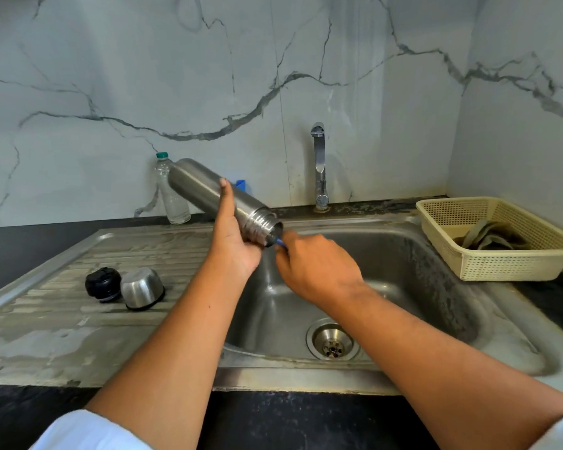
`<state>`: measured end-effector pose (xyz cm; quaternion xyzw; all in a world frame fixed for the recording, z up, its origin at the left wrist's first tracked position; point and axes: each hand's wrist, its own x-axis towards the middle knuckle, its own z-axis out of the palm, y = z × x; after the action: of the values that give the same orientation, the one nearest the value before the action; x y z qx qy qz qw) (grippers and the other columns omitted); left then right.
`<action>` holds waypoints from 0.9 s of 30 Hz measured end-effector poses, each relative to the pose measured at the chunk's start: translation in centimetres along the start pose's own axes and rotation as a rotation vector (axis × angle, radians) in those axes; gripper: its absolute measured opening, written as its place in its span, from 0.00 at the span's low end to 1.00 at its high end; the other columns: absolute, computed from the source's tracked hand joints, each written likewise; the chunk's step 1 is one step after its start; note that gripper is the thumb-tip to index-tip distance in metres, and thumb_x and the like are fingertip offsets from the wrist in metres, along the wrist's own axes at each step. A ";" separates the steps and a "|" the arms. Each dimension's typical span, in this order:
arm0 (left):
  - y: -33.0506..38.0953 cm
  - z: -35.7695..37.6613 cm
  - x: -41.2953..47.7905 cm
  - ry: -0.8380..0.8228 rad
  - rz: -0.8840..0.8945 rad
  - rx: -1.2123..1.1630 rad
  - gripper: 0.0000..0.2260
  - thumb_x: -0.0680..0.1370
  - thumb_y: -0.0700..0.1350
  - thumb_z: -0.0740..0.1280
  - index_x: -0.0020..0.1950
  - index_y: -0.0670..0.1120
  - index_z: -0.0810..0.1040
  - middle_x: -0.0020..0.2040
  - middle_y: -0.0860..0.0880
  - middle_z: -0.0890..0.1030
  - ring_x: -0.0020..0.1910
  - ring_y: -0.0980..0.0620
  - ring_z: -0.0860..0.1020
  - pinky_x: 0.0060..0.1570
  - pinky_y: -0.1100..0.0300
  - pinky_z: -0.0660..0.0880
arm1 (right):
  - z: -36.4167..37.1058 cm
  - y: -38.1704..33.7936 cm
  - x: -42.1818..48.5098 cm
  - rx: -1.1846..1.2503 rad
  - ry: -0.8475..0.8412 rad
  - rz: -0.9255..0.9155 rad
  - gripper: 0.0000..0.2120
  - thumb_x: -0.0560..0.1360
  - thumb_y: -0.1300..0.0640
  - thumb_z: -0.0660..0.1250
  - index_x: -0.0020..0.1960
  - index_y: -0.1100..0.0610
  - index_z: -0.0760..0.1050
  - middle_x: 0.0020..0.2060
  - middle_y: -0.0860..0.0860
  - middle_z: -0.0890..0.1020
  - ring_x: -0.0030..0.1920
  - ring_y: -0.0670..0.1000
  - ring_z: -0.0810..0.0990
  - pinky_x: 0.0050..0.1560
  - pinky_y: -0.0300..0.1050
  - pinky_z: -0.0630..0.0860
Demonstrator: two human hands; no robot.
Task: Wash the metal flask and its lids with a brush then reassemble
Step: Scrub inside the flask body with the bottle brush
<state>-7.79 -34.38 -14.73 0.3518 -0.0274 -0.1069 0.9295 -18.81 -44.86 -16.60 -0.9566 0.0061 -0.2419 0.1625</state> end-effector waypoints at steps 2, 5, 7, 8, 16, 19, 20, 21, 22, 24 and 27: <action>1.0 -0.9 0.6 0.030 0.023 -0.038 0.31 0.71 0.60 0.78 0.63 0.41 0.77 0.43 0.43 0.85 0.40 0.45 0.85 0.46 0.50 0.84 | 0.1 -0.7 -0.3 0.002 -0.014 -0.041 0.13 0.83 0.47 0.54 0.52 0.54 0.72 0.45 0.57 0.82 0.40 0.62 0.76 0.38 0.50 0.70; 1.6 -1.7 1.2 0.039 0.031 -0.079 0.27 0.74 0.58 0.76 0.64 0.43 0.76 0.36 0.43 0.82 0.33 0.48 0.82 0.37 0.56 0.82 | -0.1 -1.0 -0.6 -0.015 -0.024 -0.056 0.11 0.82 0.48 0.54 0.49 0.53 0.71 0.44 0.57 0.82 0.37 0.60 0.72 0.37 0.49 0.67; 0.5 -1.6 1.0 0.015 0.034 -0.032 0.28 0.74 0.57 0.75 0.67 0.42 0.75 0.37 0.43 0.81 0.33 0.48 0.82 0.38 0.56 0.82 | -0.2 -1.4 -0.4 0.005 -0.041 -0.054 0.12 0.82 0.48 0.55 0.50 0.54 0.72 0.44 0.57 0.82 0.39 0.60 0.75 0.38 0.50 0.70; -0.2 -1.4 0.9 -0.015 0.030 -0.003 0.29 0.74 0.57 0.75 0.68 0.42 0.74 0.37 0.43 0.81 0.34 0.48 0.82 0.40 0.55 0.82 | -0.3 -1.5 -0.3 0.030 -0.046 -0.042 0.12 0.82 0.49 0.55 0.51 0.55 0.73 0.45 0.58 0.82 0.40 0.61 0.77 0.39 0.51 0.72; 0.2 -0.9 0.6 -0.090 0.065 -0.045 0.23 0.77 0.58 0.72 0.59 0.41 0.74 0.36 0.44 0.80 0.34 0.48 0.81 0.39 0.56 0.81 | -1.0 -0.7 -0.5 0.077 -0.051 -0.041 0.12 0.82 0.48 0.56 0.45 0.54 0.72 0.41 0.57 0.80 0.39 0.60 0.75 0.39 0.48 0.68; -0.6 -0.7 0.2 -0.109 0.060 0.033 0.24 0.76 0.57 0.73 0.60 0.41 0.73 0.38 0.43 0.80 0.36 0.47 0.81 0.41 0.54 0.81 | -1.0 -1.0 -0.1 0.120 -0.069 -0.032 0.13 0.81 0.49 0.56 0.47 0.55 0.74 0.41 0.56 0.80 0.39 0.60 0.76 0.38 0.49 0.72; 0.1 -0.7 0.4 -0.110 0.072 0.009 0.24 0.76 0.58 0.73 0.60 0.42 0.73 0.38 0.43 0.80 0.36 0.47 0.80 0.41 0.55 0.81 | -1.1 -0.7 -0.2 0.119 -0.064 -0.034 0.12 0.81 0.49 0.56 0.44 0.54 0.72 0.38 0.55 0.79 0.38 0.59 0.75 0.38 0.49 0.70; 0.9 -0.9 0.8 -0.106 0.082 -0.041 0.24 0.76 0.58 0.73 0.61 0.42 0.73 0.38 0.43 0.80 0.36 0.47 0.80 0.40 0.55 0.81 | -1.1 -0.3 -0.4 0.104 -0.058 -0.042 0.13 0.82 0.49 0.56 0.41 0.53 0.69 0.35 0.52 0.76 0.37 0.58 0.74 0.37 0.48 0.67; 1.4 -1.2 1.3 -0.089 0.087 -0.078 0.25 0.76 0.58 0.73 0.62 0.42 0.73 0.38 0.43 0.80 0.35 0.47 0.80 0.39 0.56 0.81 | -1.1 0.1 -0.6 0.087 -0.060 -0.050 0.13 0.82 0.49 0.55 0.40 0.52 0.67 0.34 0.51 0.74 0.37 0.58 0.73 0.36 0.47 0.66; 1.0 -1.5 1.2 -0.073 0.089 -0.061 0.25 0.76 0.59 0.72 0.62 0.41 0.74 0.38 0.43 0.79 0.35 0.47 0.81 0.39 0.56 0.81 | -1.0 -0.2 -0.6 0.085 -0.067 -0.060 0.13 0.81 0.49 0.55 0.40 0.52 0.68 0.34 0.51 0.73 0.37 0.58 0.74 0.37 0.48 0.67; -1.0 -0.6 0.1 -0.108 0.058 0.032 0.23 0.77 0.58 0.72 0.61 0.41 0.73 0.37 0.43 0.80 0.35 0.47 0.80 0.41 0.55 0.81 | -1.0 -1.1 0.1 0.158 -0.071 -0.030 0.13 0.81 0.50 0.56 0.47 0.55 0.74 0.37 0.52 0.76 0.38 0.58 0.77 0.37 0.49 0.72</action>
<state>-7.76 -34.79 -15.85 0.3596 -0.0892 -0.0982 0.9236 -19.27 -44.12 -15.40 -0.9487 -0.0334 -0.2098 0.2340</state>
